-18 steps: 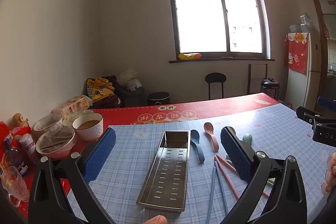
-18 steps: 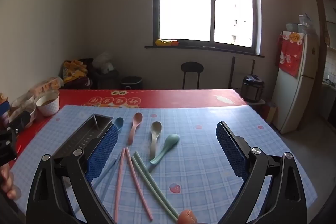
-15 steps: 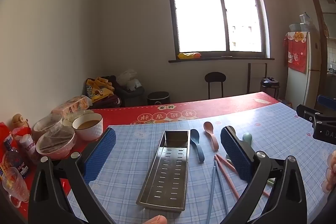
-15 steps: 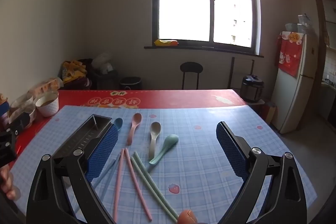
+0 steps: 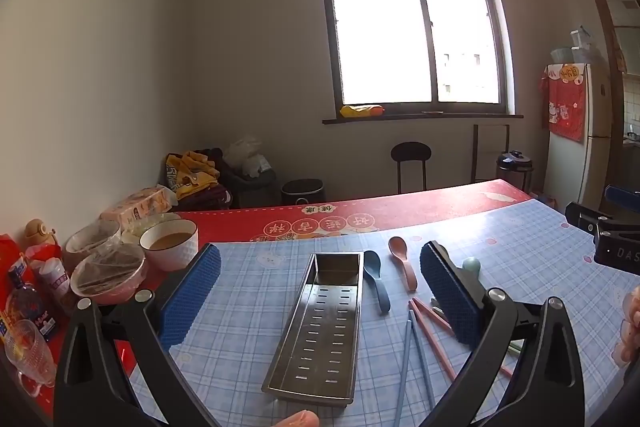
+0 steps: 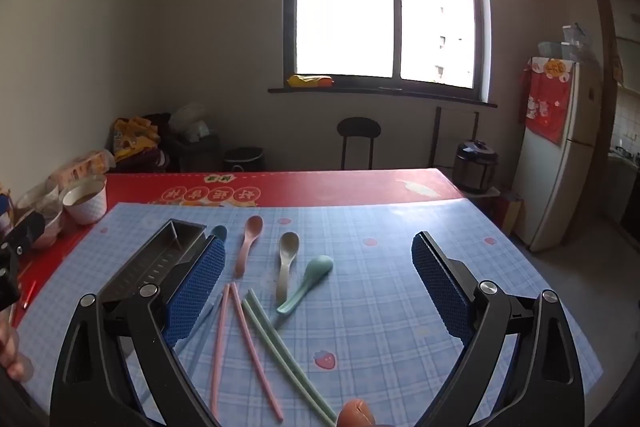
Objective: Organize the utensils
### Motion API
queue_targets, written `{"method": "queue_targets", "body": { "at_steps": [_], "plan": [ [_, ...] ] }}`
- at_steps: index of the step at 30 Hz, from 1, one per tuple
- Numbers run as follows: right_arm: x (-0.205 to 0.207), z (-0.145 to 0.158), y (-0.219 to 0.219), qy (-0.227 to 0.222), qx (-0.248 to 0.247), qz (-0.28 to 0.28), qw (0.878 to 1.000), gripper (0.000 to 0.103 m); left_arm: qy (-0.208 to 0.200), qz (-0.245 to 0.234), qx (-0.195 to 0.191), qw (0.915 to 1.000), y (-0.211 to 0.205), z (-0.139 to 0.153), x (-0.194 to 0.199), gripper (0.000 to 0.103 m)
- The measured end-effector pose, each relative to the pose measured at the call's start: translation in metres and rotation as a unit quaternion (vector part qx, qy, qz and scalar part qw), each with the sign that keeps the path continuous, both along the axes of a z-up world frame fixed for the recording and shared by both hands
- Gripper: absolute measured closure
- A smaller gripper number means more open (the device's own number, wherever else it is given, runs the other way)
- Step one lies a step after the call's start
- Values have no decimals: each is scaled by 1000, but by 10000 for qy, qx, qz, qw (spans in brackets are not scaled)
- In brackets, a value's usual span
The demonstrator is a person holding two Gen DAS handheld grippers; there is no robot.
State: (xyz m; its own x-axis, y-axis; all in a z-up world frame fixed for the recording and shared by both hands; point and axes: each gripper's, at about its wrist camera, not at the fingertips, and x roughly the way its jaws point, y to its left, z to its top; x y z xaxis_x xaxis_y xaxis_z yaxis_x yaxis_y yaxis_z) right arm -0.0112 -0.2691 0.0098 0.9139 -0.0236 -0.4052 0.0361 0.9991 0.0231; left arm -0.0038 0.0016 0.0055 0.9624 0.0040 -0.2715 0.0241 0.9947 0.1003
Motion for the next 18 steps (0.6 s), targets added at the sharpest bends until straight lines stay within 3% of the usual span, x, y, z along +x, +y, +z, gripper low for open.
{"method": "queue_targets", "body": {
  "at_steps": [18],
  "plan": [
    [1,-3,1,8,-16,-90,10000,11,30,16,-12,10000,0,-1,0,5]
  ]
}}
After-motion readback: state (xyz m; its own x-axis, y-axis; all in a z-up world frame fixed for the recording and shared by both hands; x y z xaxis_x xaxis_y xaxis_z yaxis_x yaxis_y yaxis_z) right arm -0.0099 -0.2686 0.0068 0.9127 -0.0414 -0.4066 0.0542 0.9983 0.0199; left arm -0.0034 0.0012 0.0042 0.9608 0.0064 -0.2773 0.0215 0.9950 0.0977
